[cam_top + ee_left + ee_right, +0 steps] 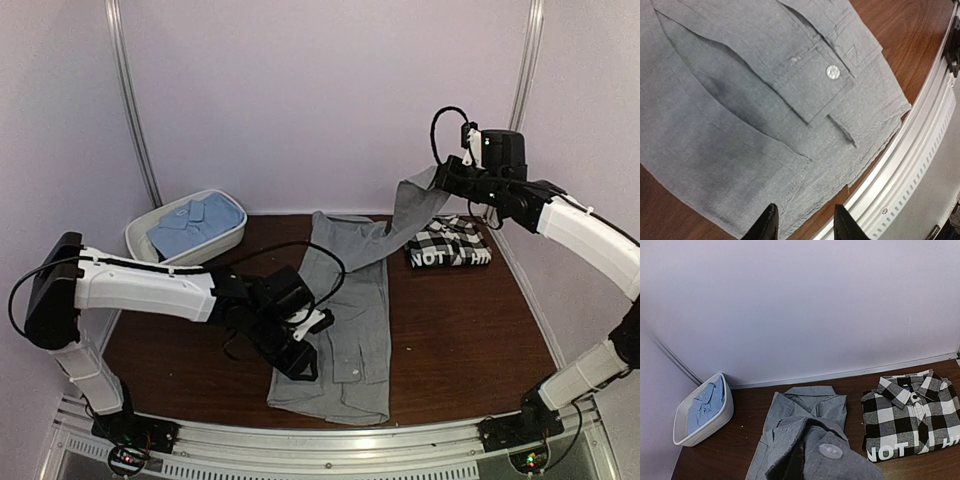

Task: Fold and stack the long sleeve shirts
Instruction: Fold the corner of the shirt at the center of the board, then adjust the corner of the shirt on the rectangle-folded shirt.

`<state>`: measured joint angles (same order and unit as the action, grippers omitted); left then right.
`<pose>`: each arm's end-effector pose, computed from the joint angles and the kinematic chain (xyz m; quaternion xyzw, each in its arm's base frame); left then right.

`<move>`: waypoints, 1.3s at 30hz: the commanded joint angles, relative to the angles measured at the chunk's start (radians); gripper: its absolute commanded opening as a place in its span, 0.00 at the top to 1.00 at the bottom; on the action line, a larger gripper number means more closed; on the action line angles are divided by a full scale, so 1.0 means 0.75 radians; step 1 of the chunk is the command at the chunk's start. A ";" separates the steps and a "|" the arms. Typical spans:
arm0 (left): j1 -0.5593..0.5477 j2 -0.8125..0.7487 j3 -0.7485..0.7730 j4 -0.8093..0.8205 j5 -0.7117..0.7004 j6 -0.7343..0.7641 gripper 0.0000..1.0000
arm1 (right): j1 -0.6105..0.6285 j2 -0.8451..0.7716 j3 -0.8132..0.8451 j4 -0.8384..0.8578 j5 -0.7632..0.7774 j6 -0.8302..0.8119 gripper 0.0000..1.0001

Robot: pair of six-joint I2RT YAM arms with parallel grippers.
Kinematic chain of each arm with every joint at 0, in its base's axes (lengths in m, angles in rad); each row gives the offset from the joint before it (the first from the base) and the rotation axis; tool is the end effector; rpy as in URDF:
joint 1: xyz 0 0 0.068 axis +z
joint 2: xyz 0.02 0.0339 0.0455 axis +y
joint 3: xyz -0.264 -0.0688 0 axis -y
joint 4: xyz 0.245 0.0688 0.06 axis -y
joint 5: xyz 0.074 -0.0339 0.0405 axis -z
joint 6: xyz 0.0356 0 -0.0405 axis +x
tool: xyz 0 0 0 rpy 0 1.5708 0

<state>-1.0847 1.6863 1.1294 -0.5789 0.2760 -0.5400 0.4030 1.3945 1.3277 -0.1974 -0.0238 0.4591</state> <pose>0.1483 -0.3014 0.1990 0.2888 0.9235 -0.2475 0.0495 0.3013 0.1294 0.3883 0.0150 0.7939 0.2625 0.5482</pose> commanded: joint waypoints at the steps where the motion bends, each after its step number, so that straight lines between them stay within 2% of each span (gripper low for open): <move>1: -0.084 0.093 0.051 -0.022 -0.191 -0.084 0.61 | -0.002 -0.039 -0.037 0.026 -0.001 0.011 1.00; 9: -0.189 0.276 0.228 -0.102 -0.413 -0.134 0.54 | -0.001 -0.043 -0.058 0.043 -0.020 0.019 1.00; 22: -0.208 0.373 0.278 -0.149 -0.432 -0.128 0.55 | 0.000 -0.029 -0.058 0.053 -0.034 0.028 1.00; 32: -0.214 0.387 0.285 -0.159 -0.436 -0.118 0.73 | -0.001 -0.026 -0.059 0.055 -0.032 0.028 1.00; 35: -0.217 0.388 0.284 -0.161 -0.435 -0.115 0.76 | -0.001 -0.025 -0.058 0.056 -0.035 0.028 1.00; 39: -0.217 0.388 0.291 -0.161 -0.421 -0.116 0.63 | 0.000 -0.026 -0.058 0.057 -0.036 0.028 1.00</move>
<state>-1.2400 1.9640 1.3205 -0.6918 -0.0376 -0.6281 0.4030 1.3933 1.2888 -0.1833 -0.0448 0.4759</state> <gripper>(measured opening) 0.320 0.010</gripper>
